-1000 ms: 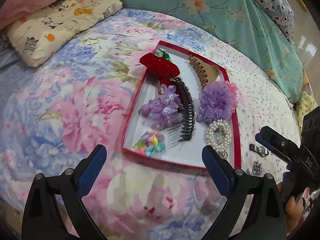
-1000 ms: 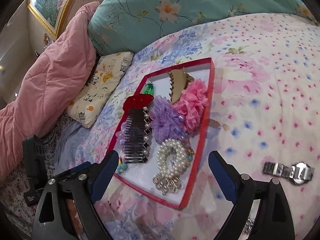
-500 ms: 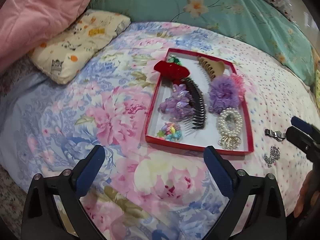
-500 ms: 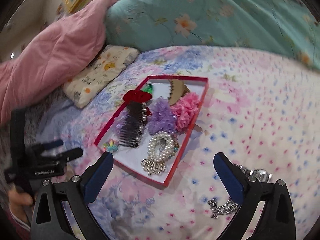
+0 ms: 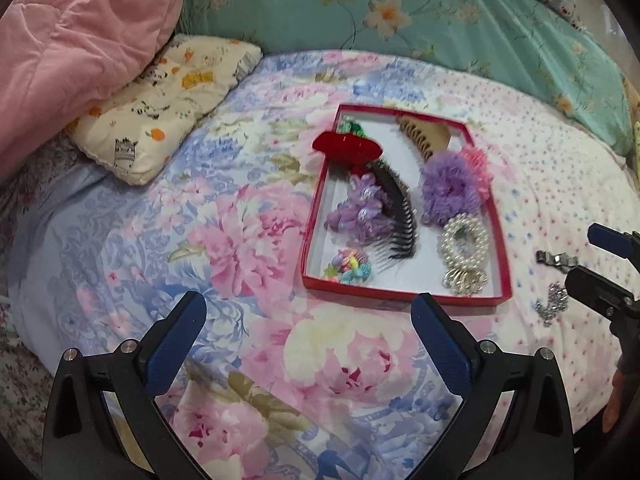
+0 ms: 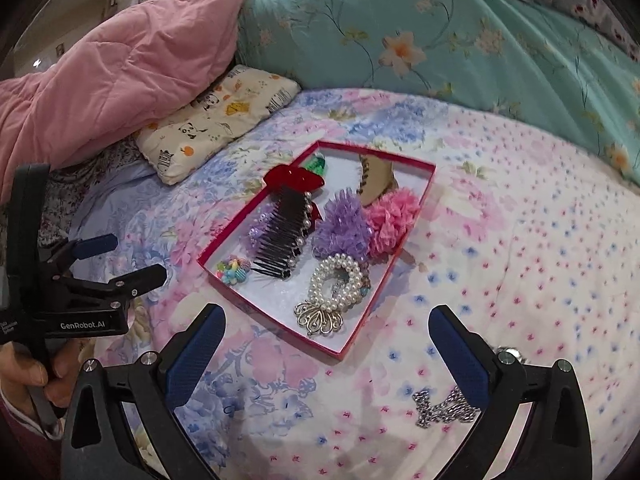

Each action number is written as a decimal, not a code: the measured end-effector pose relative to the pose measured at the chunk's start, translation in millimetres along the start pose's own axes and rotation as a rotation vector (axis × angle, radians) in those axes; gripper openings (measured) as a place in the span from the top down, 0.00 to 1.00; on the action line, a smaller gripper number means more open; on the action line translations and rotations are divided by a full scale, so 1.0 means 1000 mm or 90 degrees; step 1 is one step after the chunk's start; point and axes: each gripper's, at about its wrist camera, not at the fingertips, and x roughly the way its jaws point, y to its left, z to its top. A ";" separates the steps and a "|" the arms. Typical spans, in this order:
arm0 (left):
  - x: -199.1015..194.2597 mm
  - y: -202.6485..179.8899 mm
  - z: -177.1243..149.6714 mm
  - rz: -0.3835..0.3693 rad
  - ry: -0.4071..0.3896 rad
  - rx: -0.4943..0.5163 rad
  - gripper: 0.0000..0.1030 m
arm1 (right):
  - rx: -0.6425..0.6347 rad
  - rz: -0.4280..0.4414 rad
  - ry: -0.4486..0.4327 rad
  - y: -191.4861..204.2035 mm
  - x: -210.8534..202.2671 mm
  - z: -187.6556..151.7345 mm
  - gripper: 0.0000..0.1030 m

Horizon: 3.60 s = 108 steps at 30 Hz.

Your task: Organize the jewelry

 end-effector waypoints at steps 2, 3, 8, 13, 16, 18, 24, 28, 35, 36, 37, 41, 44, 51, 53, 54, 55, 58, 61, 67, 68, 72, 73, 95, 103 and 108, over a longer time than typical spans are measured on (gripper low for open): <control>0.006 -0.001 0.000 0.006 0.009 0.000 0.00 | 0.012 0.001 0.010 -0.004 0.008 -0.002 0.00; 0.008 -0.002 -0.001 0.007 0.011 0.000 0.00 | 0.016 0.003 0.014 -0.005 0.010 -0.003 0.00; 0.012 -0.002 0.002 0.016 0.008 -0.005 0.00 | 0.043 0.019 0.025 -0.012 0.020 -0.003 0.00; 0.011 -0.001 0.004 0.021 -0.005 -0.014 0.00 | 0.027 0.008 0.019 -0.008 0.023 -0.002 0.00; 0.010 -0.002 0.004 0.029 -0.012 -0.010 0.00 | 0.021 0.012 0.015 -0.006 0.026 -0.002 0.00; 0.011 -0.003 0.003 0.030 -0.015 -0.009 0.00 | 0.021 0.013 0.017 -0.005 0.029 -0.003 0.00; 0.014 -0.003 0.002 0.026 -0.011 -0.014 0.00 | 0.026 0.014 0.025 -0.005 0.038 -0.006 0.00; 0.014 -0.002 0.000 0.027 -0.011 -0.021 0.00 | 0.026 0.013 0.023 -0.004 0.038 -0.007 0.00; 0.014 -0.002 0.000 0.030 -0.012 -0.020 0.00 | 0.028 0.015 0.023 -0.005 0.039 -0.007 0.00; 0.015 -0.002 0.000 0.030 -0.012 -0.021 0.00 | 0.029 0.015 0.023 -0.005 0.039 -0.007 0.00; 0.014 -0.002 0.000 0.028 -0.012 -0.021 0.00 | 0.029 0.014 0.023 -0.005 0.039 -0.007 0.00; 0.014 -0.003 0.000 0.028 -0.013 -0.022 0.00 | 0.028 0.016 0.021 -0.005 0.039 -0.007 0.00; 0.013 -0.004 -0.001 0.027 -0.014 -0.024 0.00 | 0.027 0.015 0.021 -0.005 0.039 -0.007 0.00; 0.013 -0.004 -0.001 0.026 -0.014 -0.027 0.00 | 0.028 0.016 0.021 -0.004 0.038 -0.007 0.00; 0.012 -0.004 -0.001 0.026 -0.014 -0.028 0.00 | 0.027 0.016 0.021 -0.003 0.038 -0.006 0.00; 0.012 -0.004 -0.001 0.027 -0.015 -0.028 0.00 | 0.027 0.016 0.021 -0.003 0.038 -0.006 0.00; 0.012 -0.004 -0.001 0.026 -0.015 -0.027 0.00 | 0.028 0.016 0.021 -0.002 0.037 -0.006 0.00; 0.012 -0.003 -0.001 0.026 -0.014 -0.028 0.00 | 0.029 0.016 0.020 -0.002 0.037 -0.006 0.00; 0.012 -0.004 -0.001 0.025 -0.013 -0.029 0.00 | 0.031 0.015 0.019 -0.002 0.035 -0.006 0.00; 0.011 -0.005 -0.001 0.025 -0.013 -0.030 0.00 | 0.032 0.016 0.018 -0.003 0.035 -0.005 0.00; 0.011 -0.005 -0.001 0.025 -0.013 -0.030 0.00 | 0.032 0.016 0.018 -0.003 0.035 -0.005 0.00; 0.011 -0.005 -0.001 0.026 -0.013 -0.030 0.00 | 0.032 0.017 0.018 -0.003 0.034 -0.005 0.00; 0.010 -0.005 -0.001 0.026 -0.013 -0.030 0.00 | 0.032 0.016 0.018 -0.003 0.034 -0.005 0.00; 0.012 -0.006 -0.002 0.019 -0.013 -0.034 0.00 | 0.040 0.020 0.006 -0.001 0.028 -0.002 0.00; 0.010 -0.006 -0.002 0.018 -0.018 -0.032 0.00 | 0.040 0.018 0.006 -0.001 0.028 -0.002 0.00; 0.008 -0.007 -0.002 0.017 -0.020 -0.031 0.00 | 0.041 0.019 0.005 -0.001 0.028 -0.003 0.00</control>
